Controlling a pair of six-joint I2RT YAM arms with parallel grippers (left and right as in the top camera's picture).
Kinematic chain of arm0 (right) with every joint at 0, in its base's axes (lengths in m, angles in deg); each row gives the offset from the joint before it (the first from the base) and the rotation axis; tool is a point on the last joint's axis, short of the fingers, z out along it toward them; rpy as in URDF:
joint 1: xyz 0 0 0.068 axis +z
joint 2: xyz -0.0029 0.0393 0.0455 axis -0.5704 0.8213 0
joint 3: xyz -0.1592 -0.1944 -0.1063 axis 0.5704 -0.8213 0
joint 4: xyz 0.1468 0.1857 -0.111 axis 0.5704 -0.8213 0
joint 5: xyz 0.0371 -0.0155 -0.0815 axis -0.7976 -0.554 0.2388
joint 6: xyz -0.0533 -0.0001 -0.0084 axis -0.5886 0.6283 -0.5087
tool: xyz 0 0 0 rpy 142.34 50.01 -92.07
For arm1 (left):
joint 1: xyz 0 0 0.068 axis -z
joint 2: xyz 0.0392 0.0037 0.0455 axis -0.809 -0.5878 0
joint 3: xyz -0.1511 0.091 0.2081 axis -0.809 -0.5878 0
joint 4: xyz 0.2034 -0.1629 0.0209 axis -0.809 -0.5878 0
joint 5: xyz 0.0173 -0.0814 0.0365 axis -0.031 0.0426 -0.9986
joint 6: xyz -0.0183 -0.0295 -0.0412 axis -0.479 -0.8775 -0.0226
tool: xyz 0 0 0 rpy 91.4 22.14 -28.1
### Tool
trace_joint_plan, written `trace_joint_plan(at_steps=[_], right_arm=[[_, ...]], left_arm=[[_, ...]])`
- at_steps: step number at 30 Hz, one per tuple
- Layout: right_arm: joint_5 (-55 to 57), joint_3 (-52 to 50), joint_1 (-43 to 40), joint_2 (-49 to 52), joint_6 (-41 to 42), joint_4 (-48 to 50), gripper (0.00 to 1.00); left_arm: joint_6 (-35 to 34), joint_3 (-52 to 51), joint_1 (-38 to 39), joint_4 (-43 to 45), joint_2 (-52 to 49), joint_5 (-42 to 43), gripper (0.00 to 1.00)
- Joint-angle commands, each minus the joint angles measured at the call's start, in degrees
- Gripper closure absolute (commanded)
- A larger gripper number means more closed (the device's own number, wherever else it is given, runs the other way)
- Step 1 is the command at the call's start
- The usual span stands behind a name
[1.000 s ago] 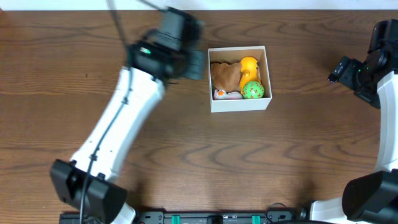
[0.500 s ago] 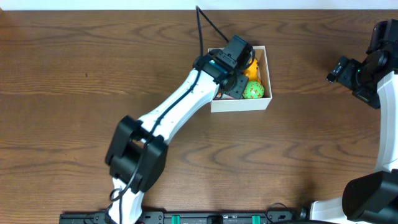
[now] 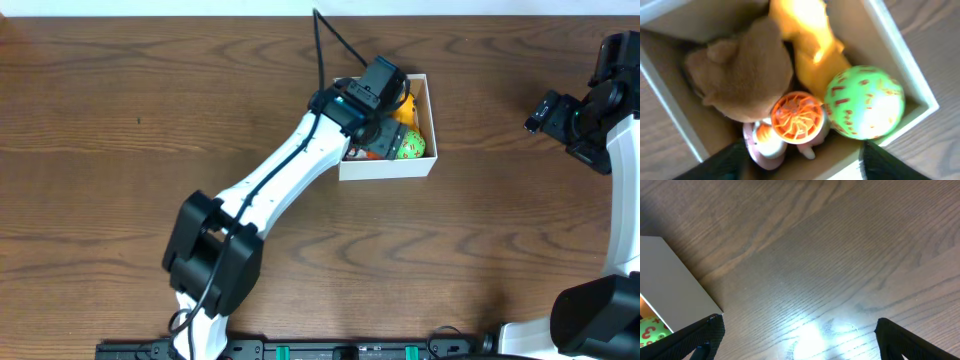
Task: Pack container
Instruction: 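Place the orange toy into the box beside the green ball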
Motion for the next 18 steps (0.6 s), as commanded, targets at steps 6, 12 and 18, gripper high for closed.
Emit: trace_joint_plan(at_steps=[6,12,18], right_arm=[[-0.2,-0.2,-0.2,0.4,-0.1,0.0,0.01],[-0.3,-0.2,-0.2,0.4,-0.1,0.0,0.01],[-0.3,-0.2,-0.2,0.4,-0.1,0.0,0.01]], left_arm=[[0.4,0.3,3.9,3.1,2.1,-0.3,0.81],[0.3,0.3,4.5,4.9,0.3,-0.3,0.93],[0.3,0.3,4.5,6.6,-4.8,-0.2,0.94]])
